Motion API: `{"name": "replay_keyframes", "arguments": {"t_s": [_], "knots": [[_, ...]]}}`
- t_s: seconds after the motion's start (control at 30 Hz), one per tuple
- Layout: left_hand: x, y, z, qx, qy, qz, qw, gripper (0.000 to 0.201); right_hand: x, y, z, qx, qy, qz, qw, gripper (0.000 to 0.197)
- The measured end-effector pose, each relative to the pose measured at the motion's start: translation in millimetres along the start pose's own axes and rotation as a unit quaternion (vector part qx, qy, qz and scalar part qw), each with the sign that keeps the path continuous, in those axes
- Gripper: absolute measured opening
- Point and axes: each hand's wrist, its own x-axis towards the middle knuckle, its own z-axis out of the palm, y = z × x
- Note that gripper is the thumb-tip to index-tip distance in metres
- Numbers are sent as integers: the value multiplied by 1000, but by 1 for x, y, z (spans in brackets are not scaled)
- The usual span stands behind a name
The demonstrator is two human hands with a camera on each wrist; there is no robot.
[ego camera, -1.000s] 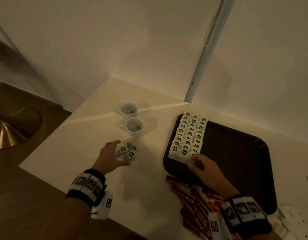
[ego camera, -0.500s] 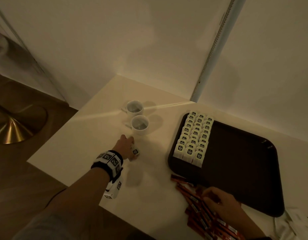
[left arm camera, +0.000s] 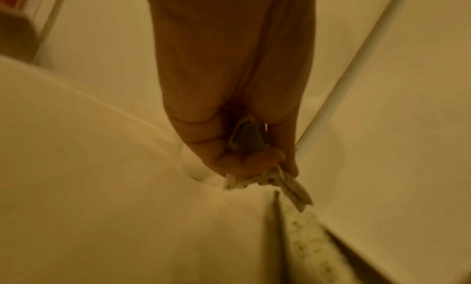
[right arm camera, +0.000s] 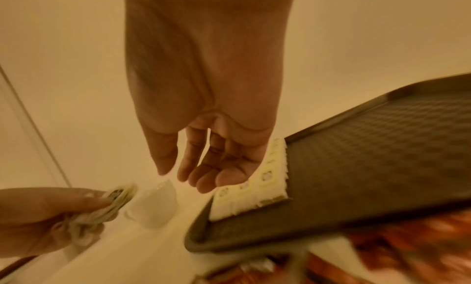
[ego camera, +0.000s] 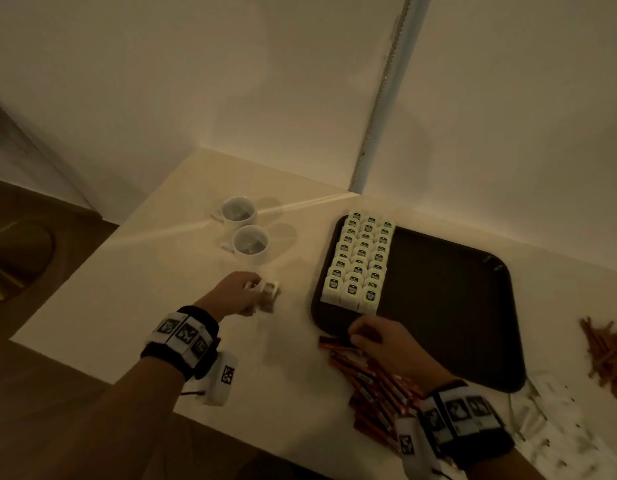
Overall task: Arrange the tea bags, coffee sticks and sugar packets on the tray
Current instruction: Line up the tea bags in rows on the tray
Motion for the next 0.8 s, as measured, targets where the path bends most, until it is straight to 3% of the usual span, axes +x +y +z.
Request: {"name": "replay_keyframes", "arguments": {"t_s": [0.1, 0.23, 0.4, 0.57, 0.7, 0.8], "knots": [[-18, 39, 18, -165, -59, 47, 983, 20, 19, -35, -9, 78, 38, -38, 996, 32], [-24, 78, 38, -223, -82, 77, 968, 18, 34, -77, -27, 172, 54, -78, 981, 60], [-24, 101, 42, -337, -62, 63, 937, 19, 43, -97, -39, 183, 58, -123, 974, 46], [-24, 105, 37, -480, -72, 24, 874, 30, 46, -97, -44, 218, 100, -100, 966, 29], [-24, 102, 37, -478, -48, 28, 877, 21, 44, -97, -50, 300, 101, -85, 945, 30], [-18, 96, 35, -504, -25, 17, 863, 18, 43, -96, -57, 338, 89, -73, 934, 31]]}}
